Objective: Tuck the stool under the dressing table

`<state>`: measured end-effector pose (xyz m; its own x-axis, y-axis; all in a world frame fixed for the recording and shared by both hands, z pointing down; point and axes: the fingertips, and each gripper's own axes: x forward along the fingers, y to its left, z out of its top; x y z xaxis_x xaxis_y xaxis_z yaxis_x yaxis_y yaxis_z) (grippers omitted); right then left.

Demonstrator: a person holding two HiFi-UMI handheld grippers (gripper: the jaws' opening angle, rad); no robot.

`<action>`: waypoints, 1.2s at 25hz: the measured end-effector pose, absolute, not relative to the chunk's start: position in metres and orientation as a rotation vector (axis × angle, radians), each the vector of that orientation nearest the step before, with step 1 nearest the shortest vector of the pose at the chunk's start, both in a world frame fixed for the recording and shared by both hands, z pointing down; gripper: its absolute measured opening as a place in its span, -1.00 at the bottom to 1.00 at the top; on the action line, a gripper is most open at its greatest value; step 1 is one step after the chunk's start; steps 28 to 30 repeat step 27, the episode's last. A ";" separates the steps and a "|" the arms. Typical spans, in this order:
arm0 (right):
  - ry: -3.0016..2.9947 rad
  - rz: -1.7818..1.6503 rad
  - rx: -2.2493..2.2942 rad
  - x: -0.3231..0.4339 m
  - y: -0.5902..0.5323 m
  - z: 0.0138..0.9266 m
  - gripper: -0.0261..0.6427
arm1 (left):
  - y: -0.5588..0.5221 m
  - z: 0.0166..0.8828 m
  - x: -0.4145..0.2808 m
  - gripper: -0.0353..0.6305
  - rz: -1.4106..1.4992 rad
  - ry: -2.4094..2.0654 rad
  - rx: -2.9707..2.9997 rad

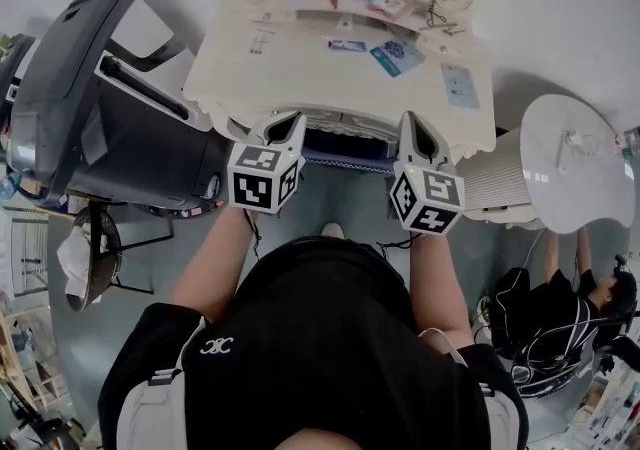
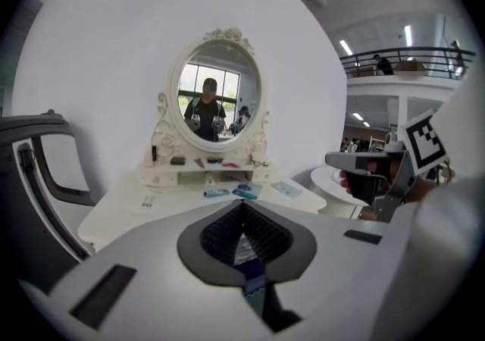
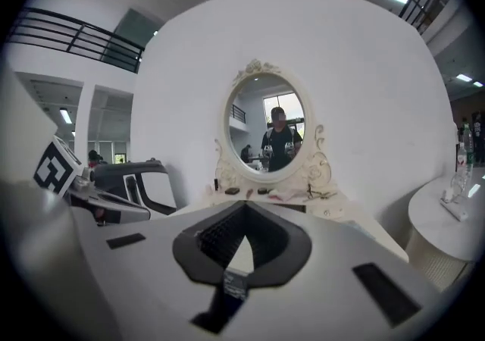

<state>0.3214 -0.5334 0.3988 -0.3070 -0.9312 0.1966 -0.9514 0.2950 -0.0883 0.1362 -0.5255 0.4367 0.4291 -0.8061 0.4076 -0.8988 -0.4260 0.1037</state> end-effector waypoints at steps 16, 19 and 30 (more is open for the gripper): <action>-2.432 0.191 1.864 0.319 -0.527 0.393 -0.89 | -0.516 0.408 0.149 -0.88 0.355 -1.527 2.480; -2.433 0.205 1.855 0.319 -0.527 0.395 -0.89 | -0.516 0.404 0.149 -0.88 0.355 -1.592 2.500; -2.442 0.224 1.799 0.307 -0.526 0.402 -0.89 | -0.514 0.406 0.147 -0.88 0.359 -1.594 2.508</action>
